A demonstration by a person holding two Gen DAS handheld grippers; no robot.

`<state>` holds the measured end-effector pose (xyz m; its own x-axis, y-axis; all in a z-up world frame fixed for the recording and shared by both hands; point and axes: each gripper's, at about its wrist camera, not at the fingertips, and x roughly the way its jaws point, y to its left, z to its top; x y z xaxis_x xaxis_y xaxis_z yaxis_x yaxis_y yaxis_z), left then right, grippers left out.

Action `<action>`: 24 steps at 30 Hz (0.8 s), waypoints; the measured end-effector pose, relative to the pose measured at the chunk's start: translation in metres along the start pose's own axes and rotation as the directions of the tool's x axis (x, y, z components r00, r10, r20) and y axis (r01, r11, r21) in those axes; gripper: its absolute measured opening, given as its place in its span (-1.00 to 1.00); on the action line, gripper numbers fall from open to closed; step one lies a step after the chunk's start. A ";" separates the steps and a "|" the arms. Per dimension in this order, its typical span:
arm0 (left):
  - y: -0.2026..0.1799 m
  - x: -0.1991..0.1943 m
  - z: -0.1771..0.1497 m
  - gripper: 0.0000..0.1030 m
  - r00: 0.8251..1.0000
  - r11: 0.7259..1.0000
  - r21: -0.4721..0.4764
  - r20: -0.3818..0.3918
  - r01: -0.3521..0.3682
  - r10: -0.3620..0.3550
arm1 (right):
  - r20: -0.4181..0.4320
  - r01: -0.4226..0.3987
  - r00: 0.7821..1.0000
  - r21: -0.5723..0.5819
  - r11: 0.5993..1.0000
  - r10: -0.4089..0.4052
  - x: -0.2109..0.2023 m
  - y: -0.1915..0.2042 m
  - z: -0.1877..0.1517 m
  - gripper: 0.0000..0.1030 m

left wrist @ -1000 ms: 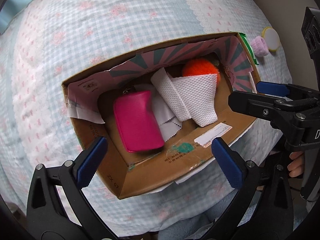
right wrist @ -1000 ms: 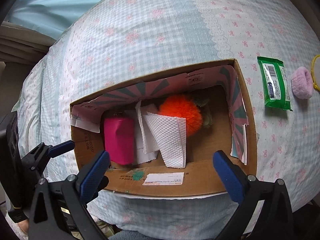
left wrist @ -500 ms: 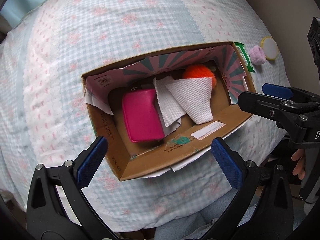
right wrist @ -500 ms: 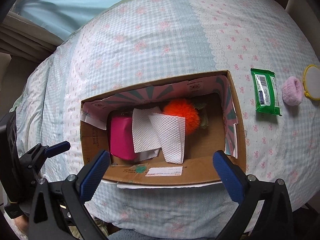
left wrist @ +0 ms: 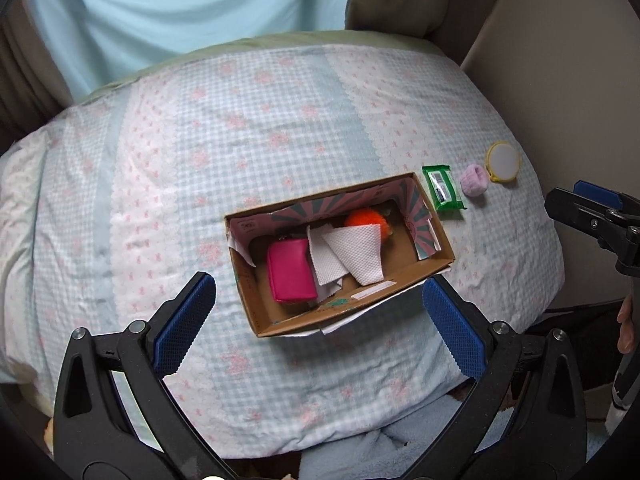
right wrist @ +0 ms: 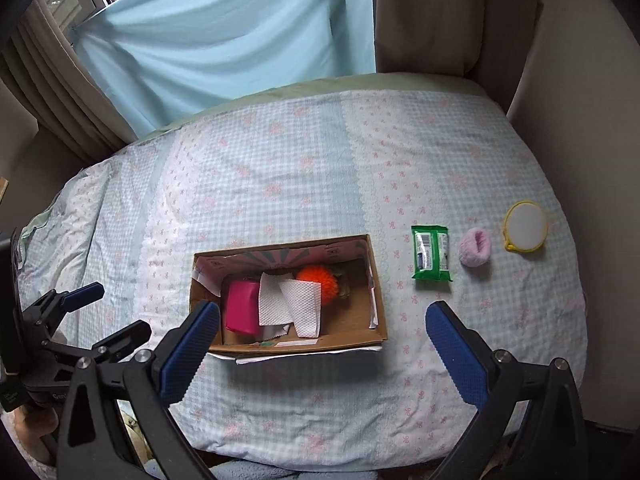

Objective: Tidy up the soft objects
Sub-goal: 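Lift both grippers away from the box toward the remaining items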

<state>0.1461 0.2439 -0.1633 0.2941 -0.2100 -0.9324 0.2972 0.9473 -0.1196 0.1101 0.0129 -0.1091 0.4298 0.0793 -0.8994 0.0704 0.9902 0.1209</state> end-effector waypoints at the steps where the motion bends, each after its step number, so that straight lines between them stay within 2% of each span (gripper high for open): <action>1: -0.004 -0.010 0.000 1.00 1.000 1.000 -0.004 0.022 -0.003 0.003 | 0.017 0.021 1.000 -0.001 1.000 -0.021 -0.011 -0.004 -0.001 1.00; 7: -0.034 -0.056 0.003 1.00 0.988 0.999 0.001 0.149 -0.033 0.033 | 0.103 0.110 0.988 0.042 0.993 -0.114 -0.058 -0.034 -0.016 1.00; 11: -0.059 -0.078 0.005 1.00 0.977 1.000 0.016 0.213 -0.006 0.003 | 0.141 0.197 0.969 0.069 0.978 -0.205 -0.078 -0.059 -0.027 1.00; 19: -0.130 -0.081 0.009 1.00 0.966 1.000 0.029 0.258 -0.010 0.002 | 0.227 0.195 0.948 0.145 0.970 -0.225 -0.101 -0.140 -0.032 1.00; 22: -0.161 -0.072 0.014 1.00 0.963 1.000 0.003 0.267 -0.022 0.021 | 0.241 0.204 0.941 0.156 0.966 -0.237 -0.099 -0.177 -0.030 1.00; 24: -0.183 -0.063 0.020 1.00 0.968 0.999 -0.025 0.250 -0.031 0.036 | 0.245 0.191 0.942 0.174 0.966 -0.230 -0.097 -0.204 -0.027 1.00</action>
<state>0.0915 0.0788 -0.0762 0.5226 -0.2292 -0.8212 0.2649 0.9592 -0.0991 0.0297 -0.1936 -0.0578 0.6095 -0.1817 -0.7717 0.3070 0.9515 0.0184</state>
